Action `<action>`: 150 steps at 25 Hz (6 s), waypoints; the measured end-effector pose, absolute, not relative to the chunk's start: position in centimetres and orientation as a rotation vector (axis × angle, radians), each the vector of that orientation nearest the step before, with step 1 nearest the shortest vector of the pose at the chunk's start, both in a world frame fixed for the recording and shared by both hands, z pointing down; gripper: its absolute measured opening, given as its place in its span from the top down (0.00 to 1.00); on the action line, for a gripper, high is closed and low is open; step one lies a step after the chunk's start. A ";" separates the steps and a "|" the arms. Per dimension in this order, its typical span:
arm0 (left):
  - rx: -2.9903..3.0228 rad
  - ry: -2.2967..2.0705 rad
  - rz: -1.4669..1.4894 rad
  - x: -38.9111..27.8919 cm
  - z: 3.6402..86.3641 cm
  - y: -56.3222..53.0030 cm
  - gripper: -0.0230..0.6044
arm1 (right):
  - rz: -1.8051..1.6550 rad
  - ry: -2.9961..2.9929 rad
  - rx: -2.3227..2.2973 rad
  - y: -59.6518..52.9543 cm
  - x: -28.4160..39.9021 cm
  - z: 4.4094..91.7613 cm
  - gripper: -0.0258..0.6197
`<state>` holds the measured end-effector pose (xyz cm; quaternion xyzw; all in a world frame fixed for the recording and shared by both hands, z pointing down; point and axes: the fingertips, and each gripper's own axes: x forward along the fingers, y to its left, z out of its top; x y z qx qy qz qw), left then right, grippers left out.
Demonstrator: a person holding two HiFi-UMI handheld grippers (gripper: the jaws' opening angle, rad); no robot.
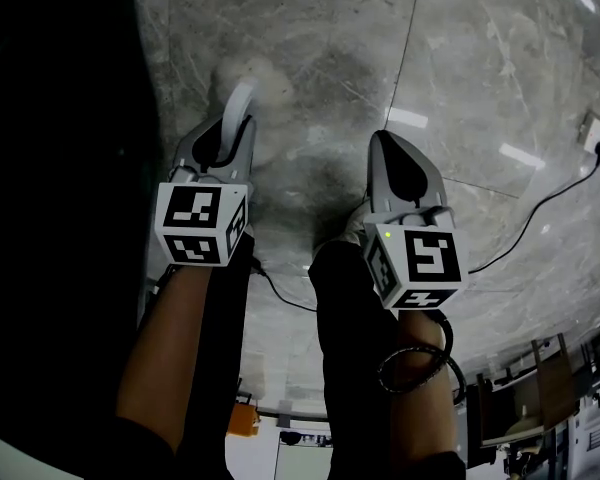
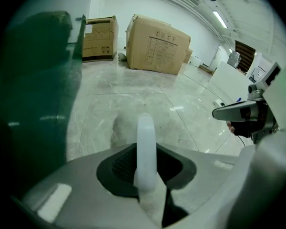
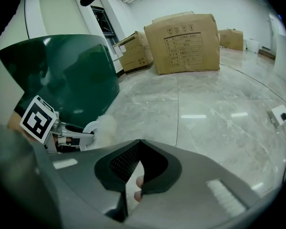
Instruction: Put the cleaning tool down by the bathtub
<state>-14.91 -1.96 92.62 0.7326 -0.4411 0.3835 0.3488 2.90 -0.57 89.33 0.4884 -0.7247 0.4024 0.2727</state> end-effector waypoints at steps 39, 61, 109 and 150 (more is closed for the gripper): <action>1.977 -1.101 1.071 -14.8 98.5 -2.5 0.78 | 1.066 -1.948 1.279 -0.5 3.8 93.5 0.92; 2.032 -1.157 1.060 -14.5 91.2 -3.8 0.70 | 1.024 -1.982 1.302 -0.7 2.9 86.8 0.92; 2.253 -1.216 0.949 -10.4 64.3 -8.3 0.96 | 0.918 -2.087 1.417 -5.2 1.8 61.8 0.92; 2.407 -1.334 0.712 -9.5 39.7 -8.6 0.96 | 0.691 -2.330 1.532 -6.4 1.6 37.4 0.92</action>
